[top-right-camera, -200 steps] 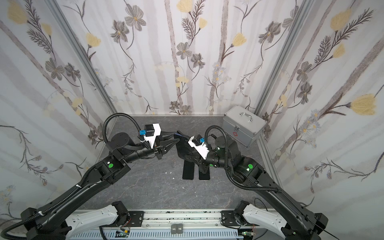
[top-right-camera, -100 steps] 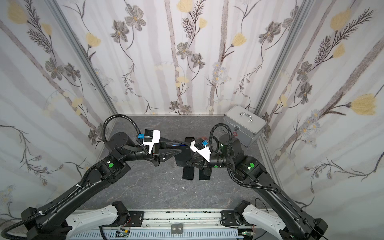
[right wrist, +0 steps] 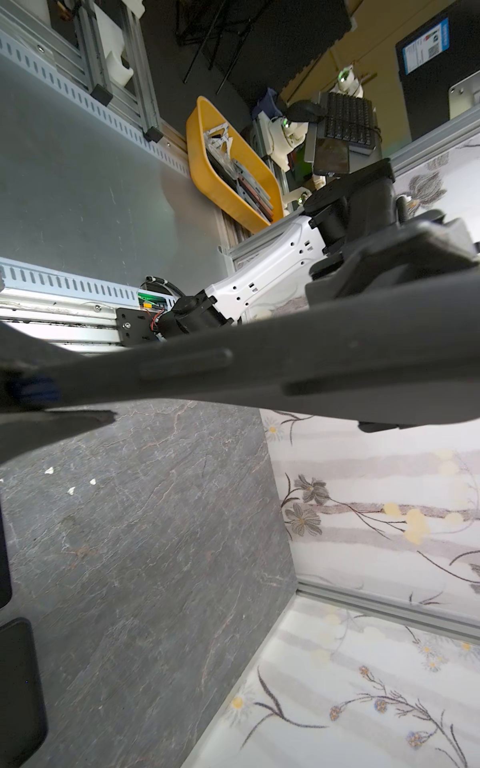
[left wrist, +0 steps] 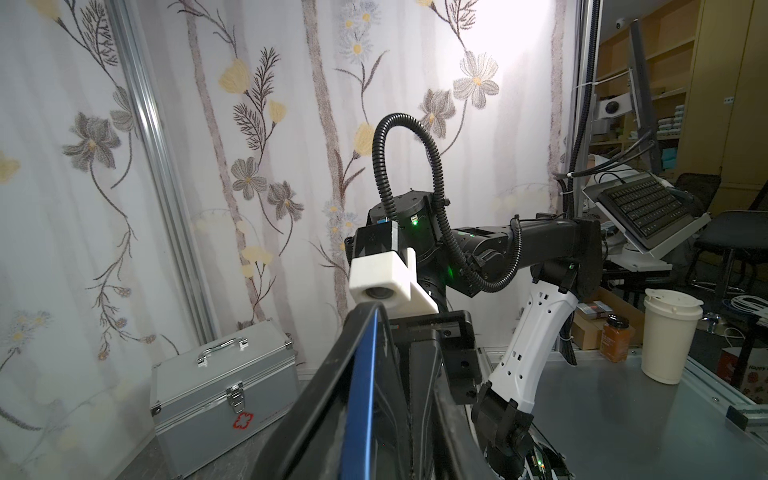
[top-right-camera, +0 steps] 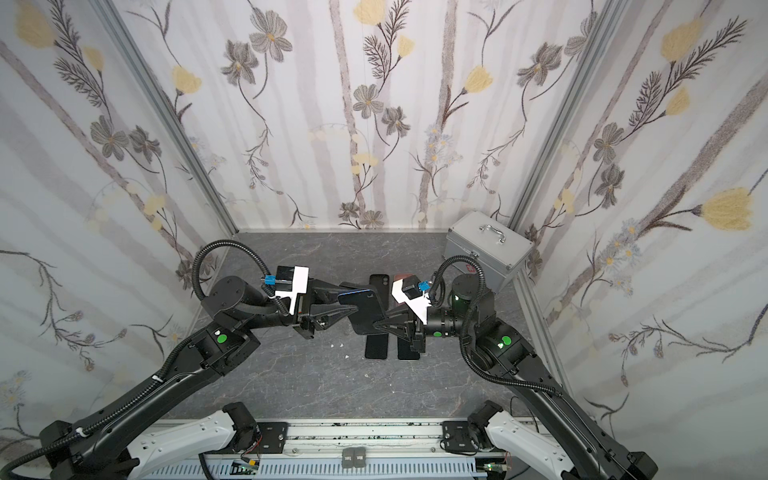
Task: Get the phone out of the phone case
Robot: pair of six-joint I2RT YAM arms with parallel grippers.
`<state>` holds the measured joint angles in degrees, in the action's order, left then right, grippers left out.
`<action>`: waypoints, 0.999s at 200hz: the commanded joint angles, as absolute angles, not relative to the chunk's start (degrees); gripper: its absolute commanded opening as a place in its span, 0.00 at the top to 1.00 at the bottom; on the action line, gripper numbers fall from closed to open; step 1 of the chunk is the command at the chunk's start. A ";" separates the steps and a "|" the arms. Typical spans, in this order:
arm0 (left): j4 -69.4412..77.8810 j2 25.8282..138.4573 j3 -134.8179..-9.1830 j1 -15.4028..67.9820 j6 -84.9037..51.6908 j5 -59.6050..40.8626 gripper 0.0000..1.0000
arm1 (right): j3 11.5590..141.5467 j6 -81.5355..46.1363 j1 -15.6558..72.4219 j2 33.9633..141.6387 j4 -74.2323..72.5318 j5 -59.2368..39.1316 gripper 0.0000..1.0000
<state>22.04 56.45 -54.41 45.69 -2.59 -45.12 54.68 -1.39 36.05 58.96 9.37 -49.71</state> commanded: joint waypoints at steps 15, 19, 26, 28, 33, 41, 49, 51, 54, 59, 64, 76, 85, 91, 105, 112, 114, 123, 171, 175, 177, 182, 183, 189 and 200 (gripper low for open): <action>22.93 57.66 -52.12 46.54 -7.50 -53.78 0.72 | 51.08 -15.33 35.74 57.40 -21.37 -44.16 1.00; 23.33 57.66 -51.92 46.58 -7.65 -53.60 0.72 | 50.64 -15.87 35.79 57.15 -22.40 -43.91 1.00; 23.87 57.66 -51.65 46.65 -7.95 -53.40 0.73 | 50.09 -16.50 35.79 56.79 -23.80 -43.53 1.00; 24.01 57.66 -51.61 46.60 -7.98 -53.32 0.73 | 49.96 -16.65 35.80 56.71 -24.03 -43.40 1.00; 24.23 57.66 -51.51 46.66 -8.10 -53.32 0.74 | 49.84 -16.87 35.76 56.61 -24.46 -43.21 1.00; 24.34 57.66 -51.42 46.79 -8.25 -53.26 0.74 | 49.91 -16.87 35.72 56.52 -24.39 -43.09 1.00; 24.51 57.73 -51.18 46.76 -8.38 -53.18 0.75 | 49.93 -16.71 35.69 56.45 -24.18 -42.84 1.00; 24.52 57.70 -51.23 46.74 -8.38 -53.17 0.75 | 49.86 -16.70 35.73 56.43 -24.22 -42.77 1.00; 24.55 57.73 -51.16 46.72 -8.41 -53.17 0.75 | 49.84 -16.70 35.82 56.38 -24.36 -42.60 1.00; 24.60 57.74 -51.07 46.84 -8.45 -53.14 0.75 | 49.68 -16.89 35.73 56.34 -24.67 -42.39 1.00; 24.69 57.87 -50.90 46.87 -8.59 -53.05 0.75 | 49.45 -17.21 35.76 56.26 -25.33 -42.20 1.00; 24.91 58.24 -50.80 47.01 -8.73 -52.89 0.76 | 48.77 -18.69 35.80 56.30 -27.71 -41.85 1.00; 25.07 58.67 -50.78 47.19 -8.80 -52.82 0.78 | 48.53 -19.69 35.89 56.70 -29.03 -42.01 1.00; 25.21 58.94 -50.80 47.41 -8.86 -52.67 0.79 | 48.52 -19.92 36.11 57.02 -29.52 -42.01 1.00; 25.57 59.30 -50.80 47.58 -8.79 -52.10 0.83 | 48.69 -19.49 36.58 57.80 -28.98 -41.90 1.00; 25.66 59.24 -50.80 47.60 -8.70 -51.66 0.86 | 48.77 -18.83 36.65 58.02 -27.97 -41.77 1.00; 25.66 59.24 -50.80 47.63 -8.66 -51.52 0.87 | 48.82 -18.53 36.65 58.08 -27.60 -41.75 1.00; 25.66 58.86 -50.71 47.58 -8.36 -50.64 0.91 | 49.24 -16.59 36.65 58.04 -24.59 -41.11 1.00; 23.73 56.70 -49.47 45.76 -6.74 -45.75 1.00 | 50.67 -6.66 36.42 55.50 -7.38 -36.17 0.88; 22.90 56.62 -49.57 45.62 -6.31 -45.37 1.00 | 50.70 -6.12 36.35 55.19 -6.23 -35.86 0.83; 22.42 56.61 -49.75 45.53 -5.99 -45.14 1.00 | 50.71 -5.90 36.33 55.02 -5.56 -35.70 0.81; 20.87 56.61 -50.14 45.42 -4.99 -44.50 1.00 | 50.79 -5.28 36.25 54.70 -4.26 -35.26 0.74; 20.50 56.60 -50.25 45.43 -4.74 -44.31 1.00 | 50.80 -5.19 36.23 54.64 -4.02 -35.21 0.73; 18.08 56.75 -51.04 45.38 -3.33 -43.46 1.00 | 50.80 -4.66 36.05 54.12 -2.51 -34.48 0.66; 12.70 57.18 -52.91 45.42 0.03 -41.62 1.00 | 50.80 -3.84 35.80 53.11 -0.23 -32.27 0.55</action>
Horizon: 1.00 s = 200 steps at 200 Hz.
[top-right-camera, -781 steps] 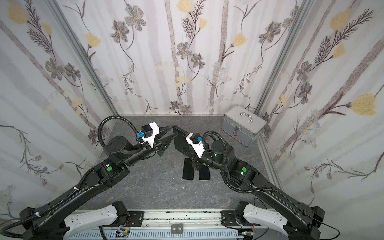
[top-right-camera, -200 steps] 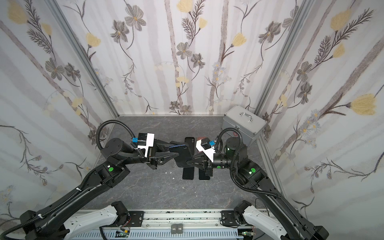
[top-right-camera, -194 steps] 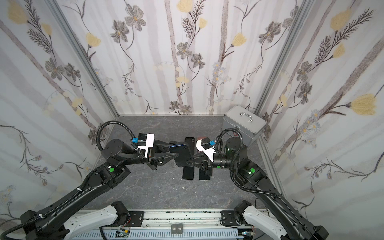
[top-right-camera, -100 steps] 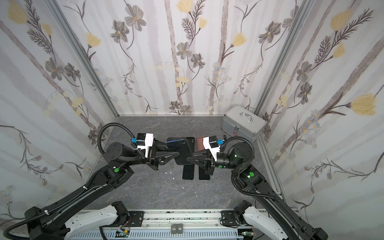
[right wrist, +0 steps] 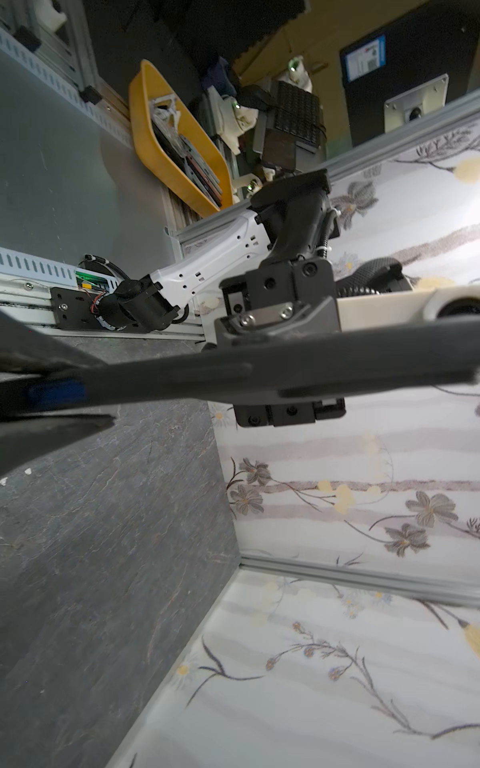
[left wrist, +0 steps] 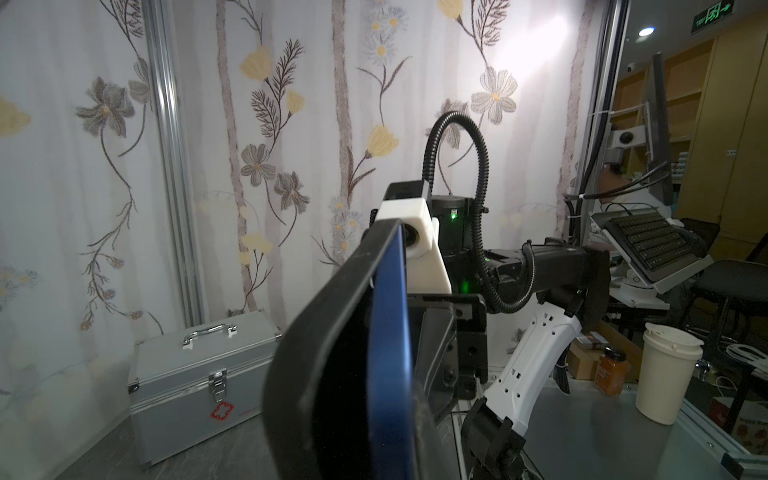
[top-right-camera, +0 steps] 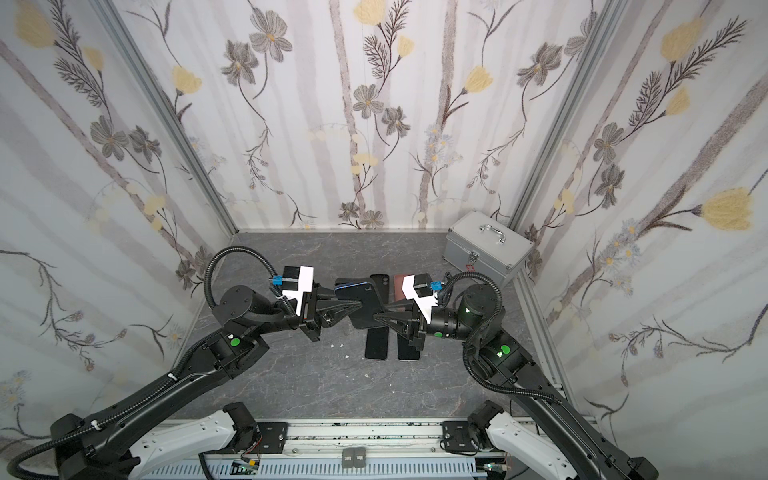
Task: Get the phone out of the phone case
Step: 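Open the right gripper and draw it back while the left holds the phone, then grasp the black case edge with the right gripper while the left holds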
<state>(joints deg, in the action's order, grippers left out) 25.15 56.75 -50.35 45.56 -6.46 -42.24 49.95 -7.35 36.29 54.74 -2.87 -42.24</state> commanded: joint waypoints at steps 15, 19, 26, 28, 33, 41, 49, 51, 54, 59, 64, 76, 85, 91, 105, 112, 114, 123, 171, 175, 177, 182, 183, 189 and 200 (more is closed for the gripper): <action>7.13 57.78 -55.02 45.44 3.94 -39.22 1.00 | 51.23 -3.41 35.01 51.60 2.24 -28.28 0.46; 5.82 57.87 -55.37 45.43 4.81 -38.72 1.00 | 51.49 -3.43 34.80 51.28 2.81 -27.28 0.43; 3.83 57.99 -55.99 45.42 6.59 -37.79 1.00 | 52.03 -3.43 34.41 50.83 3.89 -26.04 0.41; 3.29 58.05 -56.16 45.41 7.10 -37.62 1.00 | 52.27 -3.43 34.20 50.76 4.16 -25.76 0.40; 1.94 58.17 -56.68 45.39 8.19 -37.06 1.00 | 53.05 -3.36 33.93 50.78 5.27 -25.25 0.39; -0.40 58.50 -57.67 45.39 10.18 -36.15 1.00 | 54.80 -3.04 33.44 51.32 7.45 -24.88 0.39; -3.29 59.02 -58.87 45.61 12.48 -35.06 1.00 | 57.02 -2.14 33.16 52.50 10.50 -25.38 0.38; -4.07 59.23 -59.30 45.68 13.16 -34.71 1.00 | 57.70 -1.83 33.05 52.83 11.26 -25.73 0.38; -5.07 59.48 -59.91 45.89 14.09 -34.05 1.00 | 58.61 -1.28 32.98 53.50 12.65 -26.12 0.38; -7.18 59.90 -60.90 46.38 15.74 -32.58 1.00 | 60.39 -0.35 33.03 54.61 14.89 -27.03 0.38; -9.04 60.29 -61.87 46.92 17.41 -31.00 1.00 | 62.13 0.66 33.03 55.84 17.39 -28.24 0.38; -12.52 61.13 -63.71 48.33 21.06 -26.89 1.00 | 65.96 3.47 33.04 58.67 22.71 -31.82 0.37; -14.24 61.72 -64.80 49.24 23.17 -24.19 1.00 | 68.47 5.63 33.02 60.59 26.43 -34.00 0.37; -15.47 62.06 -65.54 49.66 24.37 -22.88 1.00 | 69.99 6.93 33.05 61.68 28.54 -34.97 0.37; -17.60 63.05 -66.97 50.55 26.80 -20.41 1.00 | 72.84 9.34 33.06 63.98 32.58 -36.46 0.38; -18.35 63.41 -67.56 51.11 27.80 -19.19 1.00 | 74.06 10.34 33.20 64.92 33.98 -37.01 0.38; -18.54 63.51 -67.69 51.32 28.09 -18.93 1.00 | 74.39 10.50 33.15 65.14 34.31 -37.11 0.38; -19.17 63.91 -68.14 52.08 29.16 -17.82 1.00 | 75.44 10.97 33.22 65.92 35.00 -37.49 0.39; -20.70 65.04 -69.43 54.56 31.45 -15.82 1.00 | 78.15 11.16 33.27 68.95 35.49 -40.86 0.41; -20.74 65.04 -69.43 54.69 31.46 -15.74 1.00 | 78.21 11.18 33.23 69.20 35.71 -40.75 0.41; -20.74 65.04 -69.48 54.70 31.46 -15.76 1.00 | 78.29 11.17 33.25 69.49 35.80 -40.71 0.41; -20.74 65.04 -69.59 54.81 31.50 -15.82 1.00 | 78.45 11.16 33.27 69.86 35.98 -40.52 0.41; -20.74 65.04 -69.64 54.78 31.48 -15.82 1.00 | 78.51 11.16 33.24 69.91 36.01 -40.43 0.41; -20.74 64.97 -69.61 54.86 31.54 -15.82 1.00 | 78.62 11.16 33.31 70.39 36.24 -40.19 0.41; -20.79 65.04 -69.77 55.03 31.55 -15.77 1.00 | 78.94 11.09 33.41 71.08 36.55 -39.75 0.42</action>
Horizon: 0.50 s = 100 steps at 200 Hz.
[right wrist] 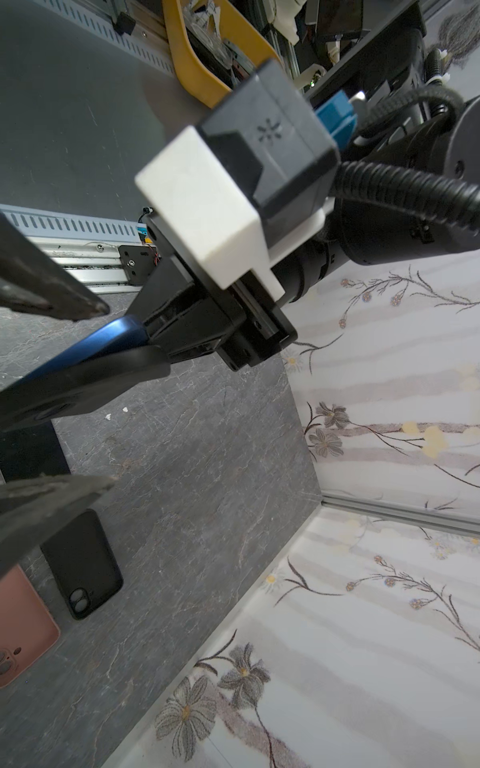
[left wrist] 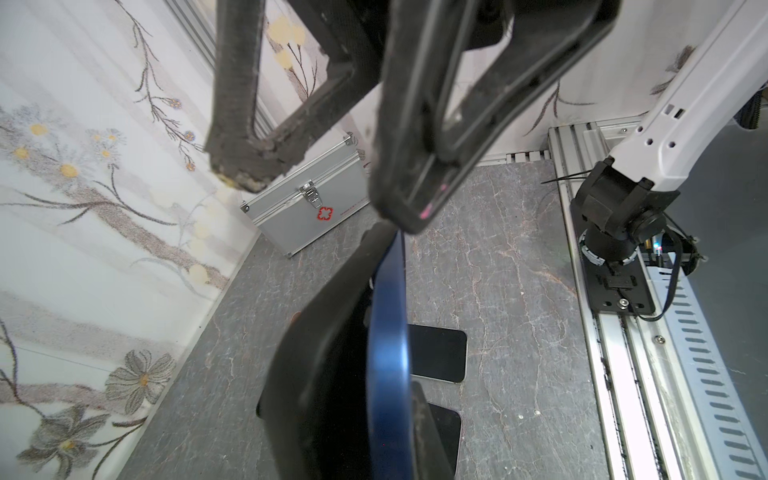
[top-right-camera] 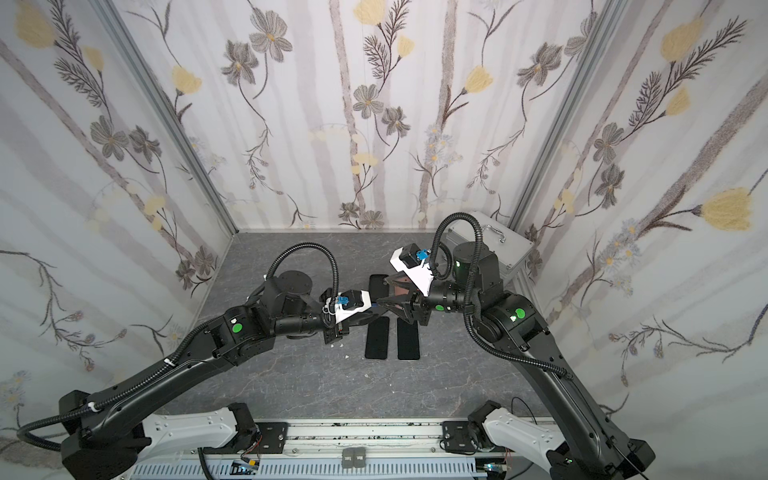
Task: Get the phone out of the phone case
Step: 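Grasp the black case edge with the right gripper while the left holds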
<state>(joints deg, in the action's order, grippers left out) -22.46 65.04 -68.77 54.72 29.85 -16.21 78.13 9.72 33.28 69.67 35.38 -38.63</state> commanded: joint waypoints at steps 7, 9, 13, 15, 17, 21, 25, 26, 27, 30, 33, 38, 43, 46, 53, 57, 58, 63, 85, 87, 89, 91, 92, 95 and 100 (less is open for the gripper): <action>-20.83 65.04 -69.79 55.09 31.51 -15.86 1.00 | 79.09 11.08 33.54 71.55 36.62 -39.68 0.42; -20.90 65.04 -69.85 55.10 31.59 -15.88 1.00 | 79.16 11.08 33.59 71.68 36.69 -39.61 0.42; -20.92 65.06 -69.87 55.15 31.57 -15.83 1.00 | 79.28 11.07 33.62 71.94 36.70 -39.42 0.42; -20.92 65.11 -69.87 55.18 31.62 -15.82 1.00 | 79.34 11.07 33.70 72.13 36.73 -39.32 0.42; -20.92 65.12 -69.94 55.26 31.64 -15.82 1.00 | 79.43 11.01 33.74 72.30 36.74 -39.19 0.42; -20.92 65.13 -69.96 55.33 31.63 -15.78 1.00 | 79.62 10.99 33.95 72.46 36.89 -38.85 0.42; -20.98 65.20 -70.09 55.39 31.62 -15.74 1.00 | 79.72 10.94 34.04 72.66 36.87 -38.62 0.42; -20.99 65.21 -70.11 55.38 31.59 -15.73 1.00 | 79.72 10.92 34.07 72.71 36.89 -38.51 0.42; -21.00 65.21 -70.08 55.42 31.61 -15.73 1.00 | 79.72 10.95 34.09 72.74 36.95 -38.46 0.42; -21.01 65.28 -70.05 55.60 31.63 -15.73 1.00 | 79.79 10.98 34.23 72.85 36.97 -38.22 0.42; -21.01 65.30 -70.12 55.64 31.61 -15.66 1.00 | 79.87 10.92 34.32 72.94 36.92 -38.01 0.42; -21.01 65.39 -70.14 55.71 31.64 -15.57 1.00 | 79.95 10.82 34.42 73.04 36.75 -37.69 0.42; -21.01 65.47 -70.14 55.81 31.72 -15.51 1.00 | 79.91 10.68 34.54 73.12 36.60 -37.41 0.42; -21.07 65.54 -70.18 55.89 31.73 -15.43 1.00 | 79.95 10.62 34.60 73.12 36.50 -37.30 0.43; -21.08 65.58 -70.25 56.05 31.73 -15.34 1.00 | 79.90 10.39 34.64 73.29 36.25 -36.91 0.43; -21.09 65.64 -70.23 56.07 31.68 -15.29 1.00 | 79.95 10.37 34.70 73.34 36.29 -36.84 0.43; -21.09 65.65 -70.23 56.07 31.66 -15.29 1.00 | 79.92 10.42 34.71 73.37 36.29 -36.83 0.43; -21.09 65.65 -70.22 56.02 31.80 -15.23 1.00 | 79.90 10.37 34.76 73.48 36.30 -36.53 0.43; -21.18 65.59 -70.31 56.38 31.82 -14.94 1.00 | 80.09 10.44 34.90 74.12 36.92 -34.77 0.44; -21.18 65.57 -70.31 56.41 31.82 -15.01 1.00 | 80.07 10.54 34.90 74.17 37.05 -34.58 0.44; -21.16 65.57 -70.31 56.45 31.75 -14.87 1.00 | 80.14 10.61 34.89 74.24 37.21 -34.44 0.44; -21.18 65.57 -70.31 56.45 31.87 -14.79 1.00 | 80.17 10.61 34.89 74.31 37.36 -34.25 0.44; -21.22 65.57 -70.31 56.44 31.89 -14.78 1.00 | 80.16 10.66 34.94 74.33 37.45 -34.18 0.44; -21.19 65.57 -70.31 56.50 31.89 -14.70 1.00 | 80.28 10.76 34.91 74.47 37.75 -34.07 0.44; -21.18 65.57 -70.27 56.43 31.81 -14.63 1.00 | 80.27 10.96 34.93 74.69 38.08 -33.78 0.45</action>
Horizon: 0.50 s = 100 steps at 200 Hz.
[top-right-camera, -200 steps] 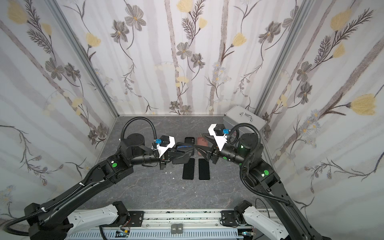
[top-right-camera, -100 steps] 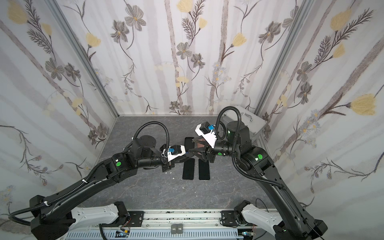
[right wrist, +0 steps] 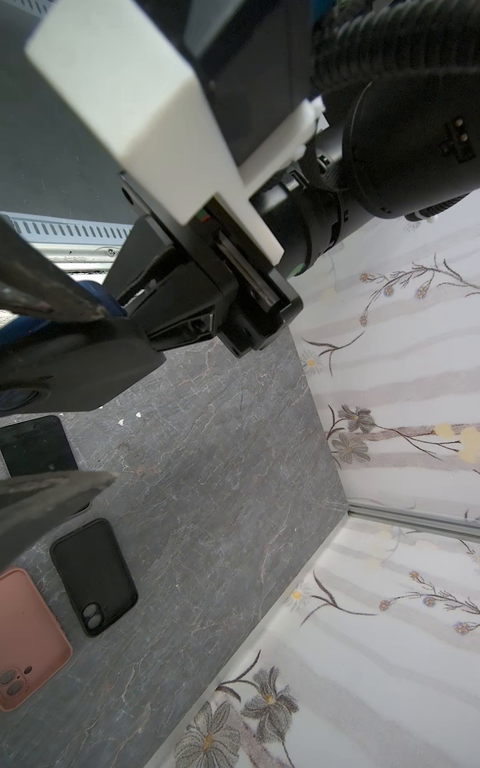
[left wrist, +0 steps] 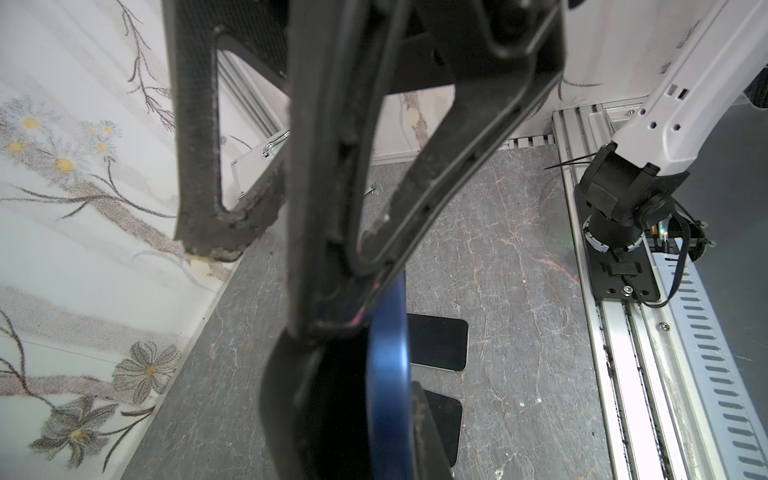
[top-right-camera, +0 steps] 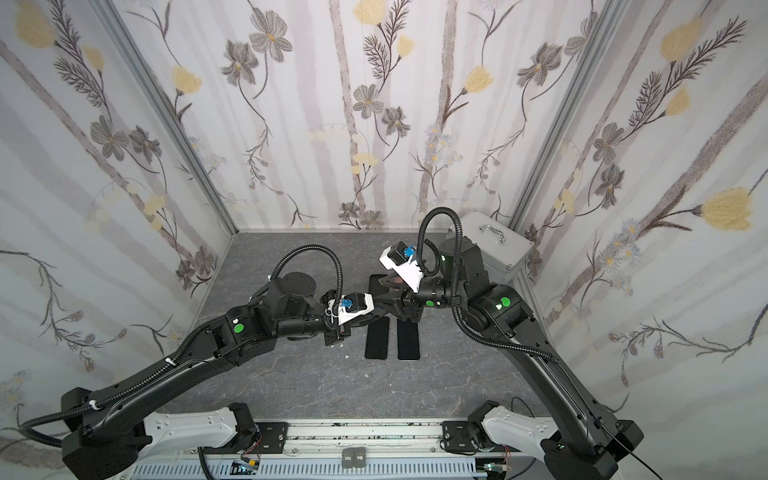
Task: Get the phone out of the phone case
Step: 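Grasp the black case edge with the right gripper while the left holds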
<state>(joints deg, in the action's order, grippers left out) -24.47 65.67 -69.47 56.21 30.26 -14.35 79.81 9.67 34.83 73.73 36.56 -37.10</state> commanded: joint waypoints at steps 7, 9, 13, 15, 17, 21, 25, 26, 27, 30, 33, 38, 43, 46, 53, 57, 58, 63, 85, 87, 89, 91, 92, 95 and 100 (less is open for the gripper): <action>-21.24 65.48 -70.21 56.43 31.85 -14.51 1.00 | 80.37 11.32 34.94 75.00 38.71 -33.26 0.45; -21.28 65.48 -70.18 56.45 31.87 -14.50 1.00 | 80.39 11.33 35.01 75.11 38.90 -33.06 0.45; -21.27 65.47 -70.14 56.51 31.90 -14.46 1.00 | 80.39 11.46 34.99 75.28 39.23 -32.62 0.45; -21.27 65.43 -70.14 56.51 31.86 -14.47 1.00 | 80.41 11.50 34.98 75.33 39.40 -32.46 0.45; -21.27 65.40 -70.14 56.51 31.85 -14.49 1.00 | 80.46 11.58 35.00 75.37 39.49 -32.26 0.46; -21.27 65.38 -70.14 56.51 31.82 -14.50 1.00 | 80.47 11.72 34.98 75.53 39.82 -31.97 0.46; -21.27 65.31 -70.11 56.51 31.82 -14.50 1.00 | 80.45 11.85 34.98 75.67 40.06 -31.84 0.46; -21.27 65.31 -70.13 56.51 31.82 -14.50 1.00 | 80.44 11.86 34.98 75.76 40.11 -31.83 0.46; -21.27 65.31 -70.09 56.51 31.82 -14.46 1.00 | 80.47 11.91 35.02 75.76 40.18 -31.82 0.46; -21.27 65.30 -70.10 56.51 31.82 -14.42 1.00 | 80.49 12.00 35.03 75.84 40.38 -31.82 0.46; -21.27 65.30 -70.12 56.59 31.75 -14.46 1.00 | 80.51 12.10 34.99 75.97 40.47 -31.82 0.47; -21.28 65.22 -70.05 56.60 31.81 -14.41 1.00 | 80.51 12.20 35.04 76.22 40.76 -31.89 0.47; -21.30 65.21 -69.96 56.51 31.80 -14.41 1.00 | 80.62 12.43 35.06 76.50 40.95 -32.03 0.47; -21.27 65.21 -69.96 56.59 31.75 -14.39 1.00 | 80.70 12.40 35.12 76.58 41.11 -32.10 0.47; -21.27 65.21 -69.96 56.60 31.82 -14.41 1.00 | 80.82 12.55 35.16 76.88 41.30 -32.37 0.48; -21.35 65.21 -69.96 56.60 31.82 -14.37 1.00 | 80.93 12.57 35.16 77.12 41.48 -32.55 0.48; -21.31 65.21 -69.96 56.60 31.82 -14.39 1.00 | 80.94 12.66 35.16 77.19 41.53 -32.58 0.49; -21.31 65.21 -69.96 56.60 31.80 -14.47 1.00 | 81.13 12.70 35.25 77.45 41.64 -32.71 0.49; -21.30 65.48 -69.96 56.69 31.76 -14.59 1.00 | 81.79 13.25 35.74 78.48 42.24 -34.35 0.50; -21.23 65.52 -69.96 56.67 31.78 -14.59 1.00 | 81.77 13.35 35.83 78.55 42.29 -34.52 0.50; -21.24 65.56 -69.96 56.64 31.81 -14.57 1.00 | 81.81 13.42 35.92 78.68 42.28 -34.71 0.50; -21.26 65.56 -69.96 56.68 31.81 -14.56 1.00 | 81.82 13.51 36.03 78.73 42.32 -34.78 0.51; -21.27 65.57 -69.96 56.68 31.82 -14.53 1.00 | 81.87 13.57 36.12 78.83 42.34 -34.88 0.51; -21.28 65.57 -69.96 56.69 31.81 -14.62 1.00 | 81.83 13.68 36.25 78.95 42.45 -35.04 0.51; -21.27 65.57 -69.97 56.74 31.82 -14.64 1.00 | 81.98 13.86 36.53 79.13 42.57 -35.08 0.51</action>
